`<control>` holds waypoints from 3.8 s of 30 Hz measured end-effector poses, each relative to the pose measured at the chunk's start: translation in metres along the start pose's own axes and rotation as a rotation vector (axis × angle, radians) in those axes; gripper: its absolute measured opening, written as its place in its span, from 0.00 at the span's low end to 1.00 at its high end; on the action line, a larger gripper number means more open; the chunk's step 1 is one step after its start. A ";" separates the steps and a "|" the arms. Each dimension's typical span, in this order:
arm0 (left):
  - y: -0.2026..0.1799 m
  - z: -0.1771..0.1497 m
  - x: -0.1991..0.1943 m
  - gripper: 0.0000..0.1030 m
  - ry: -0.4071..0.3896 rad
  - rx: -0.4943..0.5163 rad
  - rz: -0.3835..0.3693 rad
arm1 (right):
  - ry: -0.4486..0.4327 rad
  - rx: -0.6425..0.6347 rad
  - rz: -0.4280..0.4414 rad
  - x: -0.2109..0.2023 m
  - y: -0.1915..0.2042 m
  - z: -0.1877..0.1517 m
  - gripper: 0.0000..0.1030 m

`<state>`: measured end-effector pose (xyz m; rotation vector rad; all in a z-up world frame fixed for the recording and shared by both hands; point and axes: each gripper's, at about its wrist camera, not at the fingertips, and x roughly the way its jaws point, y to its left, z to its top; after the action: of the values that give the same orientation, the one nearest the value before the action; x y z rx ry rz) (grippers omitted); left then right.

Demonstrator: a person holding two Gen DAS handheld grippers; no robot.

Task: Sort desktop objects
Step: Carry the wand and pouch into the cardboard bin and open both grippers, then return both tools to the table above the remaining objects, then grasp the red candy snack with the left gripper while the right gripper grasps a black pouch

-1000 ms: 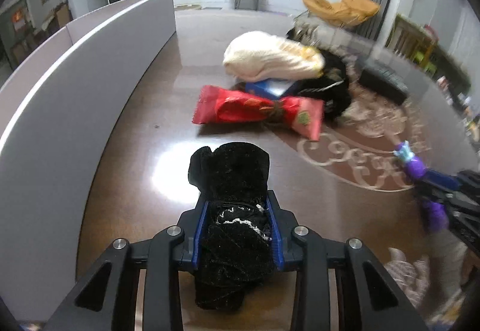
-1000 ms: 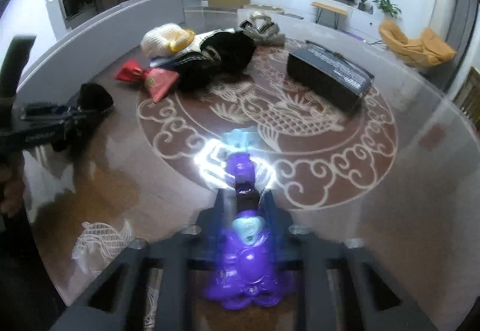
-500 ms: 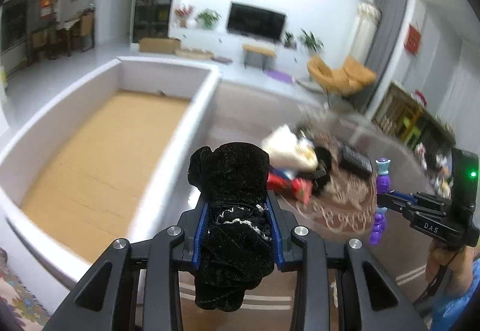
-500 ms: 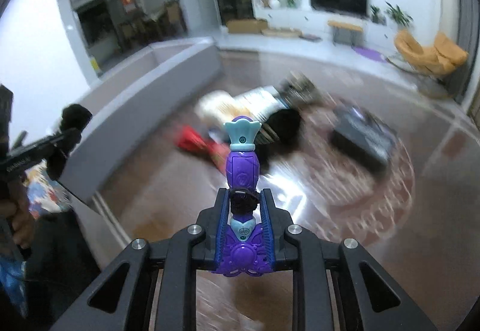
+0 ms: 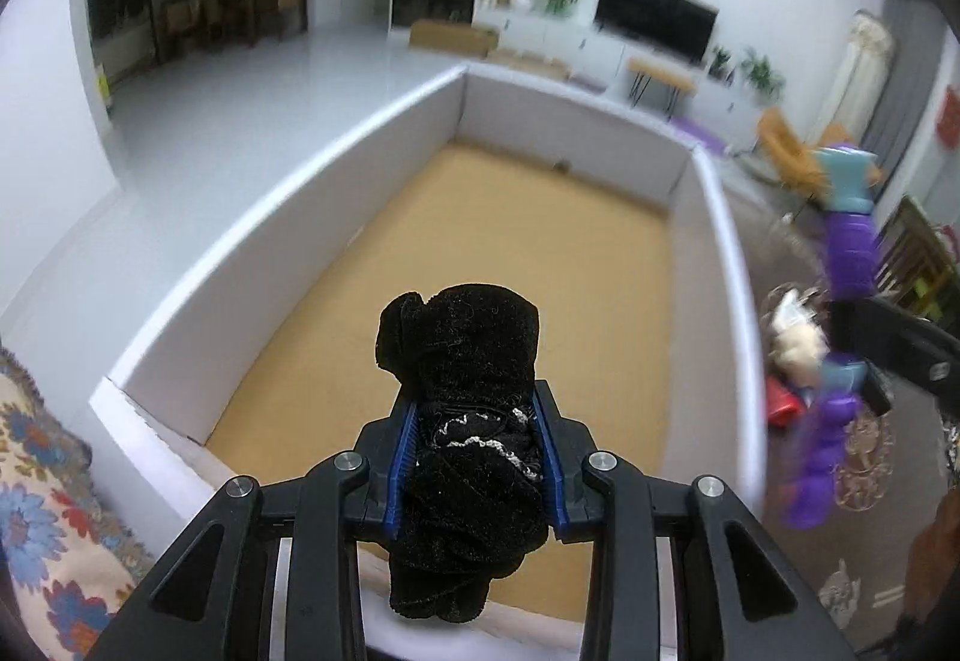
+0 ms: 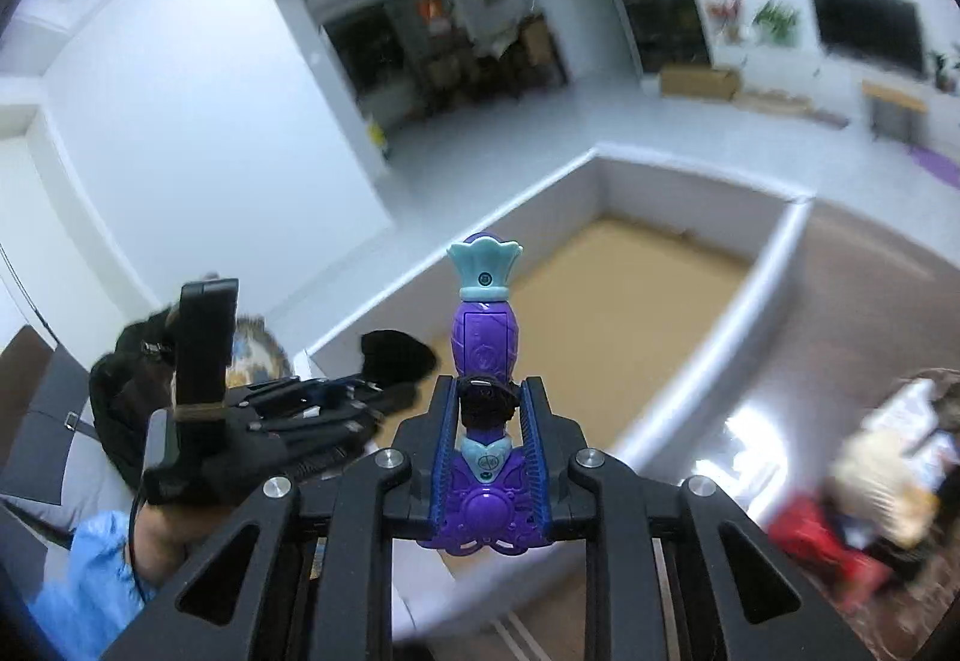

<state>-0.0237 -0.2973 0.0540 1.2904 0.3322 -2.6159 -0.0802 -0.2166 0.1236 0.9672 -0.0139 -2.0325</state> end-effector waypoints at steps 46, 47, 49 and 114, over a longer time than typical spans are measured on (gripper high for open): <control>-0.275 -0.127 0.067 1.00 0.037 0.389 -0.149 | 0.076 0.338 -0.766 -0.157 -0.261 -0.256 1.00; -0.275 -0.128 0.067 1.00 0.037 0.391 -0.152 | 0.076 0.337 -0.766 -0.157 -0.261 -0.256 1.00; -0.275 -0.128 0.070 1.00 0.037 0.392 -0.150 | 0.076 0.337 -0.766 -0.158 -0.260 -0.256 1.00; -0.244 -0.105 0.071 0.20 -0.024 0.400 -0.153 | 0.015 0.373 -0.599 -0.152 -0.243 -0.236 0.91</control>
<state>-0.0551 -0.0403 -0.0382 1.3931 -0.1105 -2.9296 -0.0495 0.1205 -0.0297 1.3349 -0.1107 -2.6310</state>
